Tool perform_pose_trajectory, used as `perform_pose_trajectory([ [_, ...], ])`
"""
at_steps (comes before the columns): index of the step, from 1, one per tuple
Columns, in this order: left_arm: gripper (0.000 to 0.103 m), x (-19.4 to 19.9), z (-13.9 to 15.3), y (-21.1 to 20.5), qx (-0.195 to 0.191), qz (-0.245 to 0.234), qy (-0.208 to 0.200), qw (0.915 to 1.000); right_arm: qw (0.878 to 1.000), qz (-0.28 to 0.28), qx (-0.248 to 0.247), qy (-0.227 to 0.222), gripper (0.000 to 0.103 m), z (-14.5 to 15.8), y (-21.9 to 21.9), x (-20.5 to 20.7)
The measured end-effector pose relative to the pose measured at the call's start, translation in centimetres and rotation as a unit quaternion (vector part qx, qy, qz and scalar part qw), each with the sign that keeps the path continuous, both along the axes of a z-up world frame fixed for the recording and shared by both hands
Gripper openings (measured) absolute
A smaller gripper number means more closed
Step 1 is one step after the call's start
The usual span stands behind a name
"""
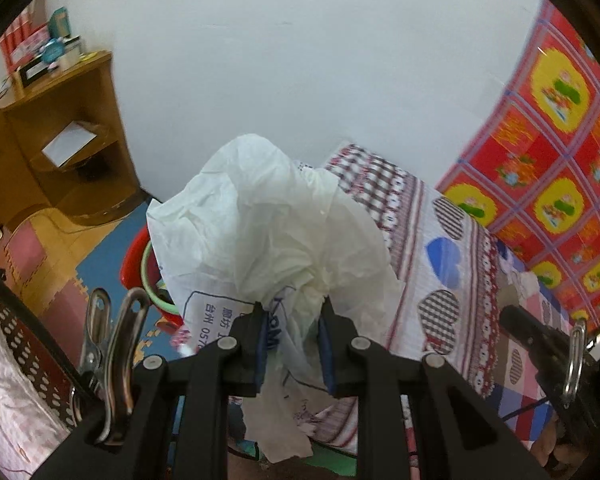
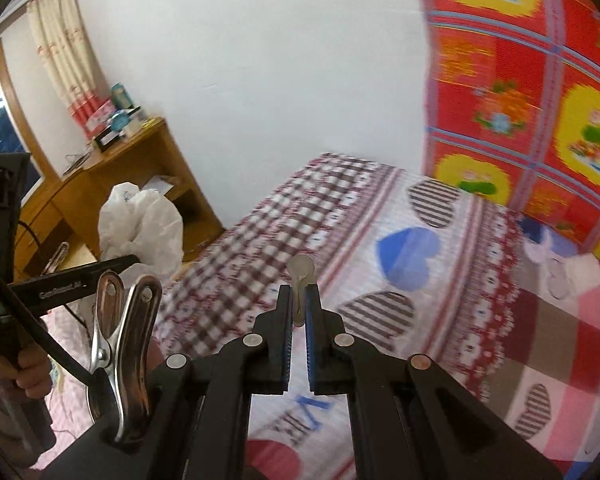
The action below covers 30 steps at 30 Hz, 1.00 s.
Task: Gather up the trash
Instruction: 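Carry the white bag with the left gripper and drop it into the red bucket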
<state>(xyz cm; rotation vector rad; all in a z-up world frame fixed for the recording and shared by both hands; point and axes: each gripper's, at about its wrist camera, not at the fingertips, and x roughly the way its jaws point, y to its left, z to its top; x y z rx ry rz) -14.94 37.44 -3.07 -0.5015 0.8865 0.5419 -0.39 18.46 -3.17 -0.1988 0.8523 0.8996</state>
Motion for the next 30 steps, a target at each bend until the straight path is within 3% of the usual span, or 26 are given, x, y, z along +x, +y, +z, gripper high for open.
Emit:
perform_pose_trajectory([
  [14,0.022,-2.5,-3.8,12.9,-0.031,0.050,0.029,0.9979,1.000,0.020,-0.016,0.008,0.007,-0.3,12.0,-1.1],
  [24,0.022,1.5,-10.6,20.7,-0.072,0.007,0.067,0.9952,0.999,-0.014,-0.033,0.017,0.007,-1.7,17.2,0.6],
  [30,0.022,4.1,-15.0,22.7,-0.081,-0.025,0.092,0.9922,0.998,-0.030,-0.042,0.023,0.007,-2.6,19.3,1.6],
])
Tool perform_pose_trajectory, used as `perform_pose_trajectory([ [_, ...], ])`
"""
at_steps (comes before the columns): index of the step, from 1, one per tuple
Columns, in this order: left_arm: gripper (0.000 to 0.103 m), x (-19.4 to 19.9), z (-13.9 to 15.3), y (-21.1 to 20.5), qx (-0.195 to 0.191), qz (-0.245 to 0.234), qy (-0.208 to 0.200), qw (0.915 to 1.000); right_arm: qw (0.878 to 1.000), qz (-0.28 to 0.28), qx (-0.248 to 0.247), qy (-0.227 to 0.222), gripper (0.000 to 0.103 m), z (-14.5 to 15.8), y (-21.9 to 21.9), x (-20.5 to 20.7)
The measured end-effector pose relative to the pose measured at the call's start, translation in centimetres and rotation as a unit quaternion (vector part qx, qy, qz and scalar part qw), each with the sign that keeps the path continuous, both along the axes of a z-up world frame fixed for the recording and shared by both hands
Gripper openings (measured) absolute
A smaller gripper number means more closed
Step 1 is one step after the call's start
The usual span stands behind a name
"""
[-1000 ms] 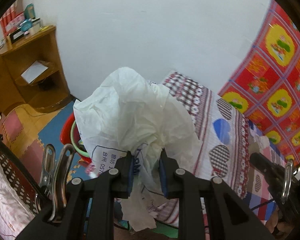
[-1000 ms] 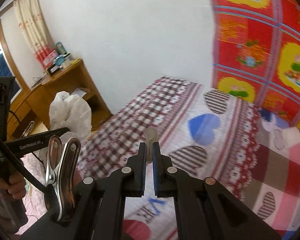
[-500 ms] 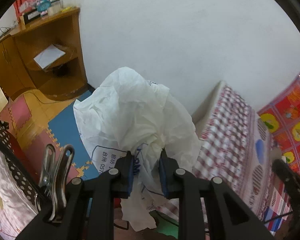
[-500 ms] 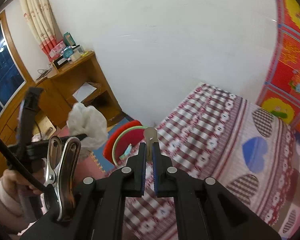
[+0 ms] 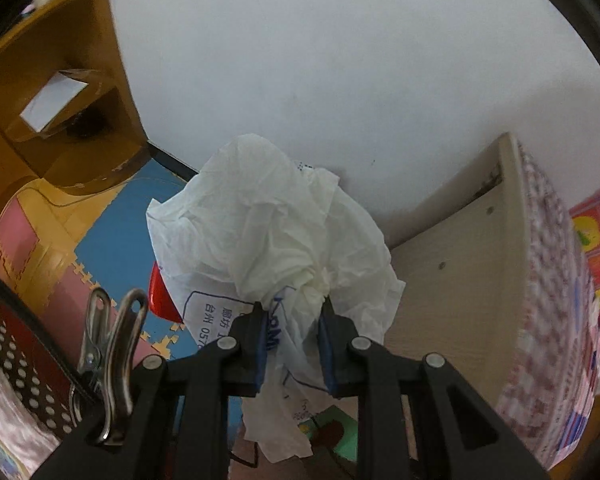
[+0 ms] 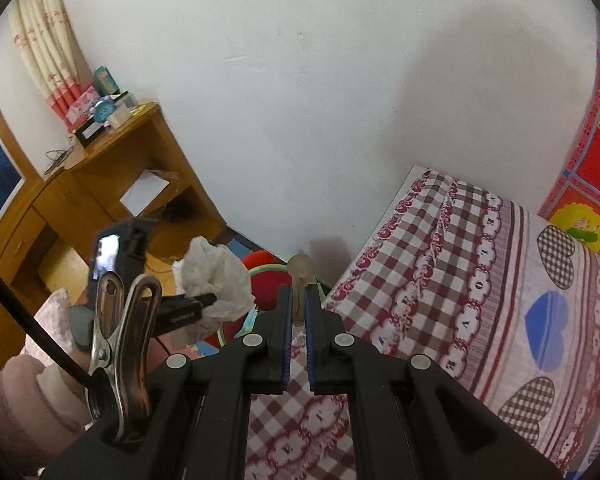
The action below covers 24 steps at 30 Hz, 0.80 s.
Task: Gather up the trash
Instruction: 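Carry the white bag with the left gripper and drop it into the red bucket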
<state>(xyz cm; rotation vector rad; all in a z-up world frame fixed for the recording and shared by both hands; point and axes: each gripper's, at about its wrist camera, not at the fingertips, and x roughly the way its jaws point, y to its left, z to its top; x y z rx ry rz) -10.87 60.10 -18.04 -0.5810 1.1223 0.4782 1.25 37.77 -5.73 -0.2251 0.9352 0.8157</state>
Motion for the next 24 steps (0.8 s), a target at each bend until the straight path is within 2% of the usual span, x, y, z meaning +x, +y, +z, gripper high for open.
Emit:
perform_pose_trajectory([
  [11,0.022,3.0,-7.3,2.4,-0.018,-0.020,0.052,0.9983,0.999,-0.013,-0.031,0.006,0.007,-1.1,2.6,0.4],
  [19,0.023,4.2,-10.6,3.0,-0.018,-0.040,0.073,0.9964,0.999,-0.001,-0.046,0.021,0.007,-2.4,4.6,0.3],
  [24,0.026,3.8,-11.9,3.3,-0.040,-0.049,0.074,0.9953,0.998,0.009,-0.049,0.028,0.007,-3.1,5.8,-0.1],
])
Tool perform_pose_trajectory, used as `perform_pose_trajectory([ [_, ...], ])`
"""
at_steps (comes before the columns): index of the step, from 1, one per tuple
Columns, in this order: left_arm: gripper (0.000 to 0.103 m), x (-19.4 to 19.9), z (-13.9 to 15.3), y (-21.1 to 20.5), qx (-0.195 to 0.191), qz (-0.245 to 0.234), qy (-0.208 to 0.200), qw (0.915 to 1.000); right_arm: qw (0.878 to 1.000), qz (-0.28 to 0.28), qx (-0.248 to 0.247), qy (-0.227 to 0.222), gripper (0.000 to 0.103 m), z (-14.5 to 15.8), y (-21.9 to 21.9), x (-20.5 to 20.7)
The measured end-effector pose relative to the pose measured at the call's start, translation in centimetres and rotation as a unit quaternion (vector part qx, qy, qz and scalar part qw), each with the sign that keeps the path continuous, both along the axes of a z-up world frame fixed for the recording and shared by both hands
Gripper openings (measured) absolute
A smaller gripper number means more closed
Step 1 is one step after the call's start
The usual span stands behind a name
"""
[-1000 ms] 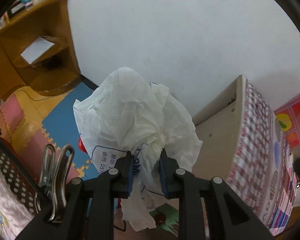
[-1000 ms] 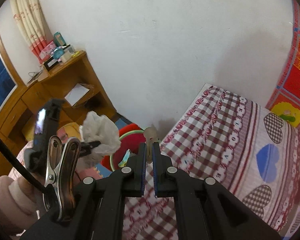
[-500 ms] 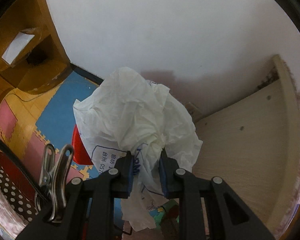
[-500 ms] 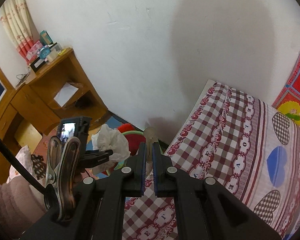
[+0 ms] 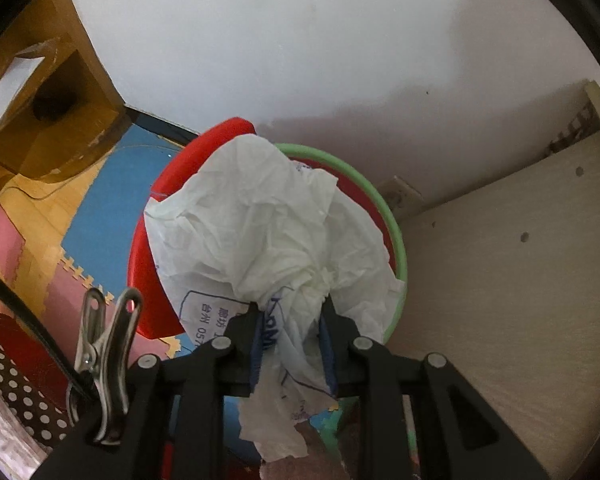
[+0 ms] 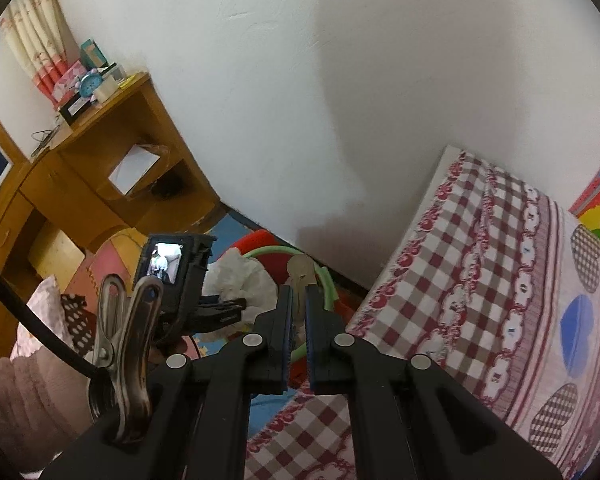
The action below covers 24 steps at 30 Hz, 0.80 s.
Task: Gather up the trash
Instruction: 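Carry the white bag with the left gripper and drop it into the red bucket, then raise both grippers away from the red bucket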
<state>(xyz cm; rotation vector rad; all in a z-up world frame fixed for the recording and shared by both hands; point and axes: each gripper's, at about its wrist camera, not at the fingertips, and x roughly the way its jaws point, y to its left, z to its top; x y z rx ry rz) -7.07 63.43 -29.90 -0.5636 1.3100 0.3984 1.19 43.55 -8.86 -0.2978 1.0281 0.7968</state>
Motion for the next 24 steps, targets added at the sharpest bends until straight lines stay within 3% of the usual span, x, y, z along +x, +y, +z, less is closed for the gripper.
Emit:
perform_pose_trajectory([
  [2,0.037,-0.2,-0.2,0.1,-0.004,-0.004,0.000,1.0000,1.000,0.004,-0.001,0.002,0.007,-0.2,0.6,-0.1],
  [8,0.051,-0.6,0.2,0.3,0.001,-0.010,-0.002,0.9999,1.000,0.025,-0.005,0.018,0.007,-1.4,2.3,-0.5],
  [24,0.051,-6.4,5.6,2.4,0.008,0.061,-0.024,0.9978,0.994,0.086,-0.025,0.062,0.008,-6.3,9.2,0.3],
])
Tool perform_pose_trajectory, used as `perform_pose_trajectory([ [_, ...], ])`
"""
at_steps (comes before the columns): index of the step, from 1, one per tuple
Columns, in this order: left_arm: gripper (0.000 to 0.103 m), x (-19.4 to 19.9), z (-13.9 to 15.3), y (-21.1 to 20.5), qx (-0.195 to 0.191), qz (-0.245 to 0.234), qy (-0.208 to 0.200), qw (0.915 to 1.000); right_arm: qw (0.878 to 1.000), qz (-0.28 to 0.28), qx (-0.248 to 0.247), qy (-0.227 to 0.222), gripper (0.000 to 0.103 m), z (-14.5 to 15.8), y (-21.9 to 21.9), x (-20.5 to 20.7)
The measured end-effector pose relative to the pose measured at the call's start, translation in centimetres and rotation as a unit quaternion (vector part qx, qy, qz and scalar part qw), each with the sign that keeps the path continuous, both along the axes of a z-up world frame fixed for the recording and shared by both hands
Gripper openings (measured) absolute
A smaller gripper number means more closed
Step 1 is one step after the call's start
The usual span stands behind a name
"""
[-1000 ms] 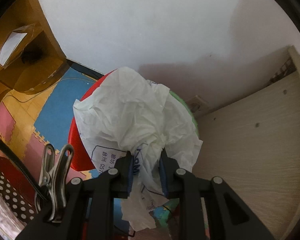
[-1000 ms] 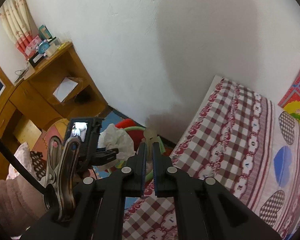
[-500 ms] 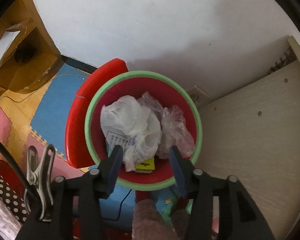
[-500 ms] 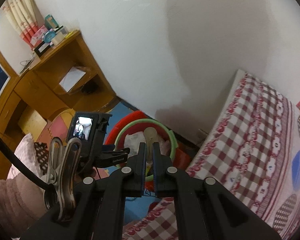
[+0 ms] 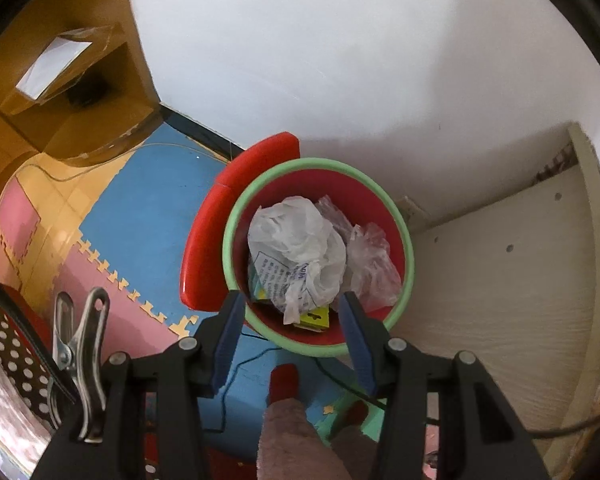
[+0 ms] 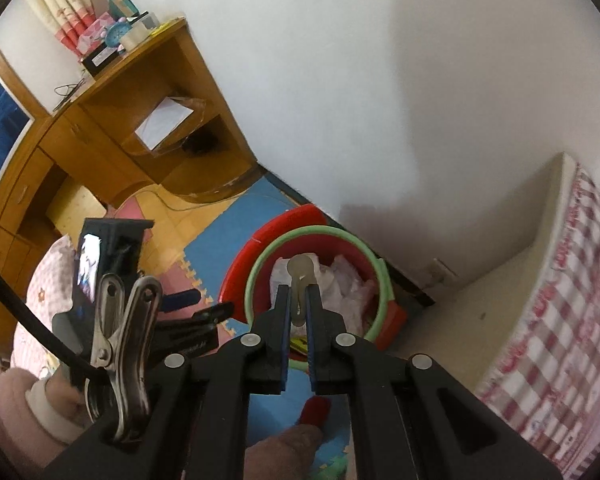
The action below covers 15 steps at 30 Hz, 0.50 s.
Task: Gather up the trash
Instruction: 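Raise both grippers away from the red bucket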
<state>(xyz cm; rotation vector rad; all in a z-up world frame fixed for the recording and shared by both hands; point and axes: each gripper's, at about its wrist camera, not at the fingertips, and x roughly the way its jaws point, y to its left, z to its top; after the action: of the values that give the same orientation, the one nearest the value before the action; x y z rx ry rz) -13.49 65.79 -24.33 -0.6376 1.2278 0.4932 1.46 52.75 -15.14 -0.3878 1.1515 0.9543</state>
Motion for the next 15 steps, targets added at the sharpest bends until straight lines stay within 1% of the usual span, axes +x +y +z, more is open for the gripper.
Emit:
perform_pose_trajectory([
  [1,0.051,-0.2,0.2,-0.1,-0.001,0.000,-0.001,1.0000,1.000,0.001,0.004,0.006,0.008,-0.1,0.2,0.0],
  [3,0.051,-0.7,0.7,-0.1,0.001,0.001,-0.003,1.0000,1.000,0.005,0.014,0.013,0.012,-0.1,0.5,-0.1],
  [5,0.051,-1.1,1.0,0.0,0.001,0.003,-0.006,1.0000,1.000,0.008,0.024,0.011,0.018,0.1,0.7,-0.3],
  [8,0.051,-1.6,1.3,0.2,-0.003,0.013,-0.008,0.9999,0.999,0.010,0.033,0.009,0.023,0.4,1.0,-0.7],
  [11,0.051,-1.8,1.7,0.4,0.006,0.014,-0.006,0.9999,0.999,0.013,0.036,0.002,0.027,0.8,1.0,-1.0],
  [15,0.051,-1.9,2.1,0.6,0.008,0.014,-0.008,0.9998,0.999,0.011,0.037,-0.007,0.029,1.3,0.8,-1.2],
])
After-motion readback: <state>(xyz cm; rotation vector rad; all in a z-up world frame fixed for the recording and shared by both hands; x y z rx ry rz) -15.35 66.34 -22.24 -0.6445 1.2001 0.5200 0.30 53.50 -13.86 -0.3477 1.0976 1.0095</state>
